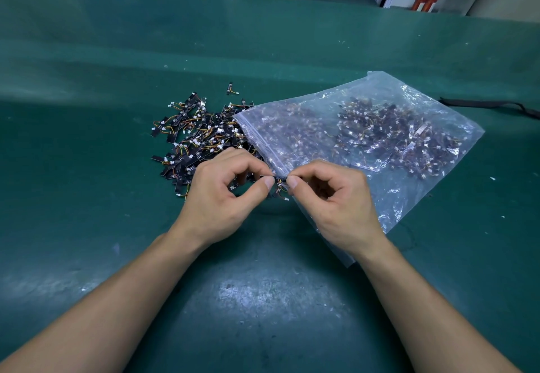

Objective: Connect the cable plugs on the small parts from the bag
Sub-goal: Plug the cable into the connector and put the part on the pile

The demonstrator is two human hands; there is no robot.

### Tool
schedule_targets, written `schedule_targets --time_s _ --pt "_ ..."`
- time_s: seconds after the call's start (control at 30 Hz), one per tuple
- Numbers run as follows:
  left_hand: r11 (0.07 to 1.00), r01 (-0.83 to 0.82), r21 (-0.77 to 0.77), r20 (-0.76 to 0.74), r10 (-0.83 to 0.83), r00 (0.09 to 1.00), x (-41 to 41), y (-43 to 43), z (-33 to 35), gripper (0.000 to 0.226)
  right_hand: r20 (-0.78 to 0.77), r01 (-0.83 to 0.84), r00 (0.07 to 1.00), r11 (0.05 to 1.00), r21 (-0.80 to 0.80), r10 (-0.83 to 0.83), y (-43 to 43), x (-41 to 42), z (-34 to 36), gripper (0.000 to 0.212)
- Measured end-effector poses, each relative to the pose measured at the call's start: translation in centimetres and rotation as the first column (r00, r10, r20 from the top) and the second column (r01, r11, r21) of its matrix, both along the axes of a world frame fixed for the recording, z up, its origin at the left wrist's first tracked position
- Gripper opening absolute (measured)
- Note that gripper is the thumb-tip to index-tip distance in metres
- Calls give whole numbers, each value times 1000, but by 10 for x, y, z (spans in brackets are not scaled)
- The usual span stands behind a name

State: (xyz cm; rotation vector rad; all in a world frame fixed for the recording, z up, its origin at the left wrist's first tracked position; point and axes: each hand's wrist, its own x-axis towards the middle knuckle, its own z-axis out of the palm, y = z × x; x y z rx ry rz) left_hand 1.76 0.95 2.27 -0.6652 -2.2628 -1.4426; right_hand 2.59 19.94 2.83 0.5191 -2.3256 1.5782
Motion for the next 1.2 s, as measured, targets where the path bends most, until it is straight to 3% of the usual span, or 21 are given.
schedule_targets --time_s 1.2 --pt "1000 -4 25 31 4 1000 0 1 -1 11 37 0 999 1000 -16 0 0 0 -1 11"
